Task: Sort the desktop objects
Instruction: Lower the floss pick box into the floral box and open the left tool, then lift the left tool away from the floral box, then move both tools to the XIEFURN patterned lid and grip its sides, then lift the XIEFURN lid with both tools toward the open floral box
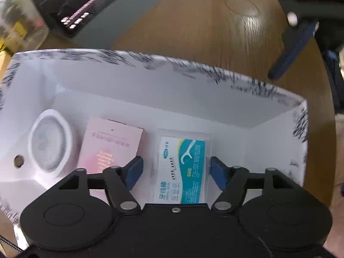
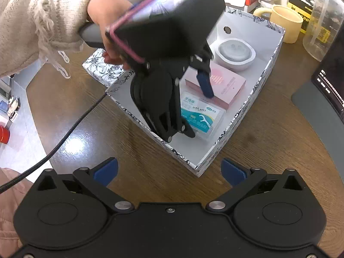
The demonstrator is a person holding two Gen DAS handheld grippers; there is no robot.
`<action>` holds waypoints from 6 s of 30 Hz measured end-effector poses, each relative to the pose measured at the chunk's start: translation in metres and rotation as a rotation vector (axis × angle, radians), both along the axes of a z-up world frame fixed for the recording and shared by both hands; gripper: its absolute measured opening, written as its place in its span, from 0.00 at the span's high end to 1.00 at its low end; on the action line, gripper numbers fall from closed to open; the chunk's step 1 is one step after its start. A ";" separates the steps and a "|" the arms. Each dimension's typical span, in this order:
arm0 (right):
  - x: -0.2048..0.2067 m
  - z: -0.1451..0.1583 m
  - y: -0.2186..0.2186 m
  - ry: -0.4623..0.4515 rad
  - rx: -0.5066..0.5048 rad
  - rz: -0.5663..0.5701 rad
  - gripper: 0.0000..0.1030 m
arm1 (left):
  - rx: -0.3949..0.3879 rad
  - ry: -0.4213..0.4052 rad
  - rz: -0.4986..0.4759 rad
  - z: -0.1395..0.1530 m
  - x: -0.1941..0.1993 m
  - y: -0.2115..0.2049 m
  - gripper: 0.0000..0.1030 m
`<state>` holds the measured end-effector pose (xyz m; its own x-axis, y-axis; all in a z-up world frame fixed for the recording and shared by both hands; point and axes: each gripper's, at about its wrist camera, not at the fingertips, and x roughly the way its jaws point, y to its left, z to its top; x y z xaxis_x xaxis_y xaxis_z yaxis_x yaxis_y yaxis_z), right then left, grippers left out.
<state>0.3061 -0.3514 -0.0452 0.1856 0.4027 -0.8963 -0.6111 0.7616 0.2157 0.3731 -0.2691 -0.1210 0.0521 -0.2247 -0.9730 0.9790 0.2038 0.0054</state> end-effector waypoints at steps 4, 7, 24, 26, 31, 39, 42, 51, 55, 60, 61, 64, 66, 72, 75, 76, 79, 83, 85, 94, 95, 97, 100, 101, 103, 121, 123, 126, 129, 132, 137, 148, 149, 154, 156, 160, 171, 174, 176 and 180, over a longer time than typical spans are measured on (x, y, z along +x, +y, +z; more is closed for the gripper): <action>-0.003 0.004 0.001 -0.013 0.000 -0.007 0.00 | -0.090 -0.049 0.112 0.033 0.011 0.015 0.02; -0.009 0.008 0.002 -0.023 0.003 -0.019 0.00 | -0.151 -0.061 0.177 0.059 0.009 0.029 0.01; -0.071 0.044 0.030 -0.147 0.032 -0.145 0.00 | -0.466 -0.263 0.672 0.167 -0.082 0.136 0.00; -0.081 0.046 0.035 -0.162 0.041 -0.169 0.00 | -0.505 -0.271 0.750 0.172 -0.096 0.156 0.00; -0.107 0.050 0.049 -0.183 0.081 -0.236 0.00 | -0.549 -0.311 0.919 0.175 -0.137 0.202 0.00; -0.138 0.053 0.092 -0.224 0.136 -0.265 0.00 | -0.524 -0.316 1.098 0.166 -0.186 0.253 0.00; -0.144 0.056 0.111 -0.249 0.148 -0.256 0.00 | -0.503 -0.338 1.146 0.165 -0.194 0.269 0.00; -0.136 0.059 0.161 -0.305 0.181 -0.252 0.00 | -0.484 -0.375 1.256 0.163 -0.199 0.313 0.00; -0.128 0.057 0.180 -0.330 0.177 -0.249 0.00 | -0.477 -0.364 1.282 0.153 -0.195 0.326 0.00; -0.108 0.049 0.200 -0.341 0.159 -0.242 0.00 | -0.455 -0.353 1.302 0.141 -0.179 0.340 0.00; -0.102 0.047 0.203 -0.340 0.155 -0.241 0.00 | -0.452 -0.351 1.307 0.139 -0.175 0.343 0.00; -0.083 0.038 0.214 -0.333 0.149 -0.246 0.00 | -0.447 -0.329 1.316 0.132 -0.159 0.349 0.00; -0.067 0.031 0.219 -0.330 0.146 -0.257 0.00 | -0.438 -0.323 1.320 0.127 -0.146 0.354 0.00; -0.016 0.014 0.231 -0.302 0.119 -0.270 0.00 | -0.408 -0.326 1.337 0.115 -0.104 0.365 0.00; 0.010 0.002 0.235 -0.281 0.089 -0.273 0.00 | -0.405 -0.304 1.341 0.106 -0.079 0.366 0.00; 0.019 -0.002 0.235 -0.262 0.091 -0.281 0.00 | -0.399 -0.291 1.341 0.101 -0.071 0.365 0.00; 0.040 -0.016 0.235 -0.216 0.092 -0.303 0.00 | -0.367 -0.270 1.324 0.086 -0.044 0.358 0.00; 0.066 -0.034 0.238 -0.168 0.076 -0.312 0.00 | -0.324 -0.235 1.307 0.064 -0.014 0.352 0.00; 0.076 -0.040 0.238 -0.157 0.065 -0.322 0.00 | -0.327 -0.199 1.306 0.054 0.000 0.352 0.00; 0.111 -0.069 0.232 -0.108 0.009 -0.361 0.00 | -0.323 -0.084 1.293 0.019 0.039 0.339 0.00; 0.113 -0.072 0.231 -0.098 0.009 -0.364 0.00 | -0.318 -0.073 1.292 0.015 0.041 0.337 0.00; 0.115 -0.075 0.229 -0.083 0.027 -0.375 0.00 | -0.328 -0.054 1.293 0.010 0.044 0.335 0.00; 0.117 -0.078 0.228 -0.069 0.055 -0.390 0.00 | -0.353 -0.017 1.303 0.007 0.048 0.334 0.00; 0.118 -0.079 0.228 -0.063 0.066 -0.393 0.00 | -0.359 -0.005 1.306 0.005 0.049 0.334 0.00; 0.119 -0.082 0.227 -0.043 0.093 -0.409 0.00 | -0.372 0.022 1.312 0.003 0.051 0.332 0.00; 0.115 -0.090 0.227 -0.045 0.173 -0.427 0.00 | -0.415 -0.012 1.366 0.000 0.041 0.315 0.00; 0.113 -0.090 0.225 -0.039 0.178 -0.415 0.00 | -0.405 -0.022 1.370 0.002 0.039 0.314 0.00; 0.107 -0.085 0.223 -0.036 0.191 -0.414 0.00 | -0.401 -0.033 1.377 0.006 0.032 0.314 0.00; 0.100 -0.076 0.224 -0.048 0.207 -0.408 0.00 | -0.411 -0.048 1.395 0.015 0.023 0.316 0.00; 0.089 -0.064 0.227 -0.065 0.219 -0.390 0.00 | -0.425 -0.070 1.411 0.026 0.011 0.320 0.00; 0.063 -0.049 0.234 -0.079 0.239 -0.364 0.00 | -0.437 -0.117 1.416 0.043 -0.018 0.324 0.00; -0.027 -0.020 0.245 -0.101 0.260 -0.325 0.00 | -0.449 -0.166 1.455 0.076 -0.110 0.334 0.00; -0.036 -0.018 0.245 -0.101 0.259 -0.323 0.00 | -0.450 -0.168 1.458 0.077 -0.119 0.334 0.00; -0.078 -0.009 0.246 -0.108 0.255 -0.295 0.00 | -0.455 -0.175 1.481 0.084 -0.165 0.332 0.00; -0.094 -0.006 0.245 -0.109 0.256 -0.287 0.00 | -0.456 -0.179 1.488 0.087 -0.181 0.330 0.00; -0.120 -0.002 0.239 -0.108 0.256 -0.276 0.00 | -0.454 -0.181 1.498 0.091 -0.210 0.326 0.00; -0.174 0.000 0.198 -0.115 0.251 -0.295 0.00 | -0.465 -0.173 1.462 0.089 -0.265 0.286 0.00; -0.191 0.001 0.185 -0.125 0.251 -0.292 0.00 | -0.471 -0.164 1.469 0.087 -0.280 0.274 0.00; -0.203 0.000 0.177 -0.124 0.249 -0.285 0.00 | -0.474 -0.164 1.478 0.086 -0.293 0.265 0.00; -0.225 0.001 0.160 -0.107 0.251 -0.284 0.00 | -0.469 -0.165 1.491 0.085 -0.317 0.247 0.00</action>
<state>0.0809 -0.1917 -0.0446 0.4082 0.5259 -0.7462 -0.4130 0.8353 0.3628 0.0557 -0.0220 -0.0360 0.5885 -0.1448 -0.7955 -0.1027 0.9625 -0.2512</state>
